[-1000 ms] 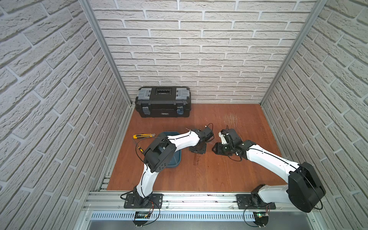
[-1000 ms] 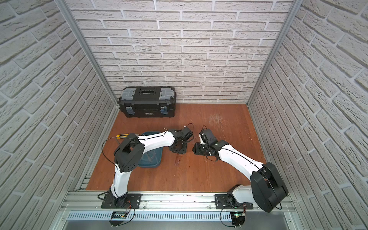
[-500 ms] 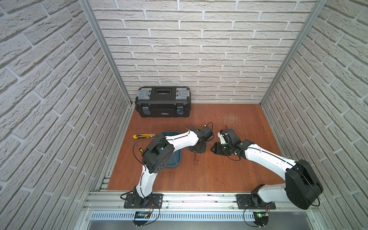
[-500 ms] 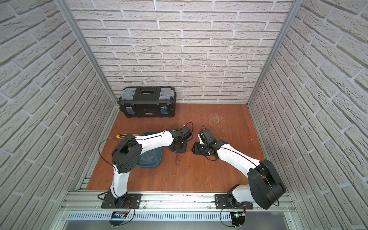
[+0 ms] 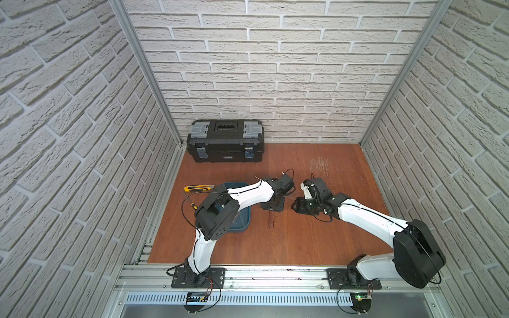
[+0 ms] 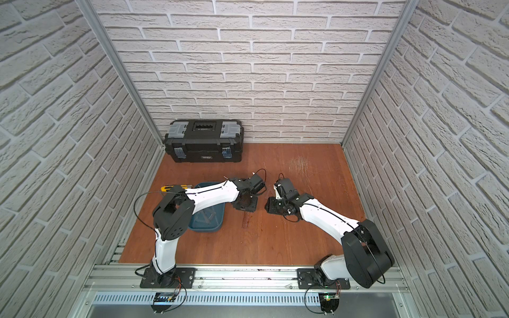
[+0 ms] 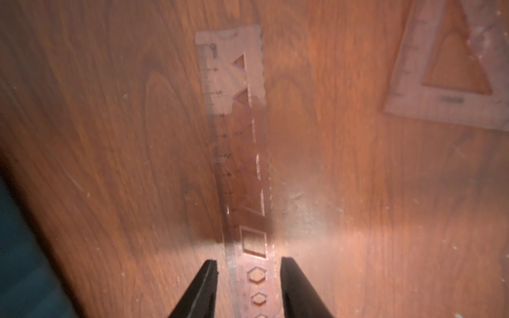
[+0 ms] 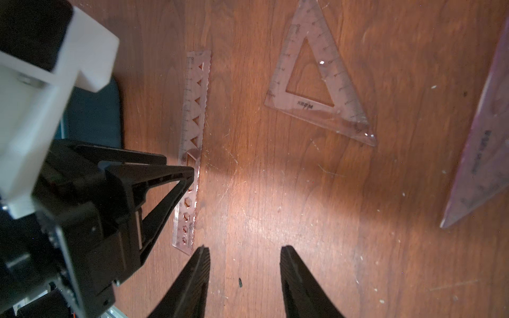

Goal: Put the scattered rulers into the storage box
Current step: Pick up the ruler from the center of the board.

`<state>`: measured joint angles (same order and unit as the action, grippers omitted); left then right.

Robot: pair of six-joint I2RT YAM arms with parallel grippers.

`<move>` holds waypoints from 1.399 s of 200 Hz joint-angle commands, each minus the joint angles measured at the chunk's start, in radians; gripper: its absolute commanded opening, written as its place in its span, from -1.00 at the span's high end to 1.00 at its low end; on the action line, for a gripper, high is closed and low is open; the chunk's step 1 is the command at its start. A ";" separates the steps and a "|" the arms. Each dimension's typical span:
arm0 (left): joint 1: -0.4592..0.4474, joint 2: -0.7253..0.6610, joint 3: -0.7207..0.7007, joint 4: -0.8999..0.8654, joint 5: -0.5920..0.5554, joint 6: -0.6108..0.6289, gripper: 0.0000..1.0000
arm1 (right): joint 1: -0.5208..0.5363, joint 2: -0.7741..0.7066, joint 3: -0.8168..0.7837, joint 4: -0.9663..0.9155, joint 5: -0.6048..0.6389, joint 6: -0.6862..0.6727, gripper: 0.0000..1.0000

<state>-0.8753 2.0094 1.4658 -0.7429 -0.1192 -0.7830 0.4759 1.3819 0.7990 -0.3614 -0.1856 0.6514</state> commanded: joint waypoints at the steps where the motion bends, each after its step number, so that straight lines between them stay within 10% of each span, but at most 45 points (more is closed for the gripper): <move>1: 0.007 -0.007 -0.016 -0.015 -0.017 -0.009 0.13 | 0.004 -0.007 -0.007 0.025 -0.010 0.005 0.08; 280: -0.020 0.077 -0.014 0.007 0.026 -0.021 0.48 | 0.004 -0.032 -0.012 0.016 0.005 0.002 0.08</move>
<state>-0.8841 2.0418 1.4521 -0.7258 -0.0994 -0.7902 0.4759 1.3796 0.7963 -0.3622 -0.1844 0.6510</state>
